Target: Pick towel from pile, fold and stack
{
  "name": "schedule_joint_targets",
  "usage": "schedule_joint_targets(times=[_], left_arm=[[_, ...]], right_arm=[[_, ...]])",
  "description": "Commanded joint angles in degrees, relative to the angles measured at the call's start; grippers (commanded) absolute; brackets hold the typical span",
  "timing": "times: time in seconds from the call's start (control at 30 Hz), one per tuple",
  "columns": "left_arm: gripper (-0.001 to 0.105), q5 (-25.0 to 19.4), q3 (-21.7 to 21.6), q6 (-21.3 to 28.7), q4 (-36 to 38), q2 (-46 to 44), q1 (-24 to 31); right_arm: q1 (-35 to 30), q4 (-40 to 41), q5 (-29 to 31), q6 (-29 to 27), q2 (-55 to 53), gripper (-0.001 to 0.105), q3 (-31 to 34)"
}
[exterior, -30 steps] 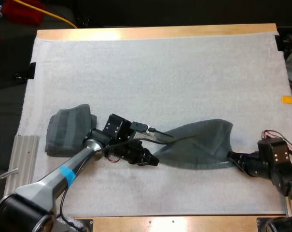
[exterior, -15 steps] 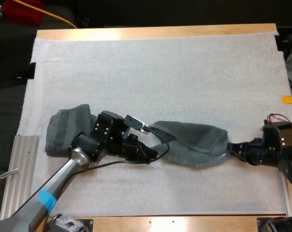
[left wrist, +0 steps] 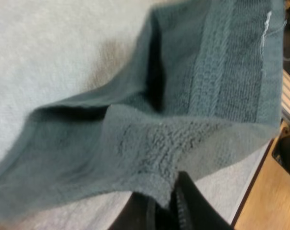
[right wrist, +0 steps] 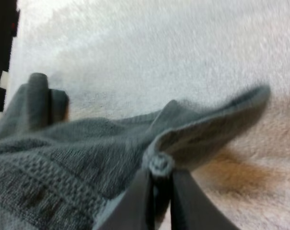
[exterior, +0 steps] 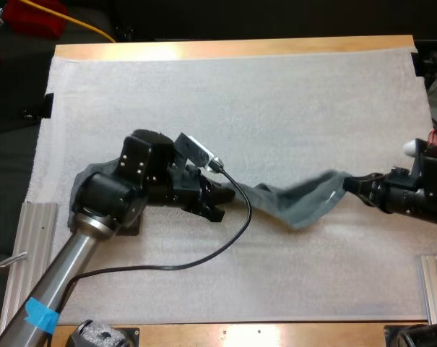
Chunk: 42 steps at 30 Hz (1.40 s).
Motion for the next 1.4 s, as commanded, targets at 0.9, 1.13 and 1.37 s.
schedule_joint_targets(times=[0.9,1.13,1.37], left_arm=[[0.0,-17.3,-10.8,-3.9,22.6,-10.6,-15.5],[0.0,-21.9,-10.8,-9.1,24.8,-12.2,-23.8],[0.0,-28.9,-10.8,-16.3,28.5,-12.2,-33.5]], right_arm=[[0.1,28.5,-3.2,-7.9,-10.5,0.002,-13.3],[0.1,33.2,-5.3,-8.3,-13.5,0.002,-13.3],[0.1,38.5,-5.6,-7.6,-17.6,0.002,-13.3]])
